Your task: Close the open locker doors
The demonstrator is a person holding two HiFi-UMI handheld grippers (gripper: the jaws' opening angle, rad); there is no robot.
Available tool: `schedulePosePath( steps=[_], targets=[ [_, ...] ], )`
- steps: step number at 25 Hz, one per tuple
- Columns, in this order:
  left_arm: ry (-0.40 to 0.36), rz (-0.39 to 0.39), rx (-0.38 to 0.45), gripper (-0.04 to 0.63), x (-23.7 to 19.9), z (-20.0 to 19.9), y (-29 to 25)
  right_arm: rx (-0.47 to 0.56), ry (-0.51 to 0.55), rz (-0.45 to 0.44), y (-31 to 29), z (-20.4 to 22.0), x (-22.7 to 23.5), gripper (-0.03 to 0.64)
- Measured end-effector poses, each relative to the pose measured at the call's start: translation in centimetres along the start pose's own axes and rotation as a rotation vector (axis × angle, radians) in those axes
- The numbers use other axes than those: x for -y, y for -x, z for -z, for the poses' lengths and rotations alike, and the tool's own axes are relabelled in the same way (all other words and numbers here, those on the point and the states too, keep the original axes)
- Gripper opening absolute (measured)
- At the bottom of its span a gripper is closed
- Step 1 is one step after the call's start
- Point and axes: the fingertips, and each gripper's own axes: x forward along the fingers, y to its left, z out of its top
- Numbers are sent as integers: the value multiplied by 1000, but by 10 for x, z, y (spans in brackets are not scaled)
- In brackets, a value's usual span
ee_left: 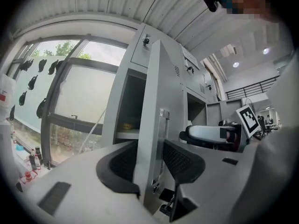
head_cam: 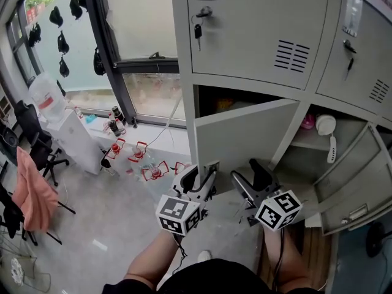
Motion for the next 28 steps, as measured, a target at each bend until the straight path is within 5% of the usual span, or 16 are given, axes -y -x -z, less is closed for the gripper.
schedulePosePath(
  steps=[28],
  targets=[
    [-8, 21, 15, 224, -46, -3, -8, 30, 6, 91, -42, -1, 21, 311]
  ],
)
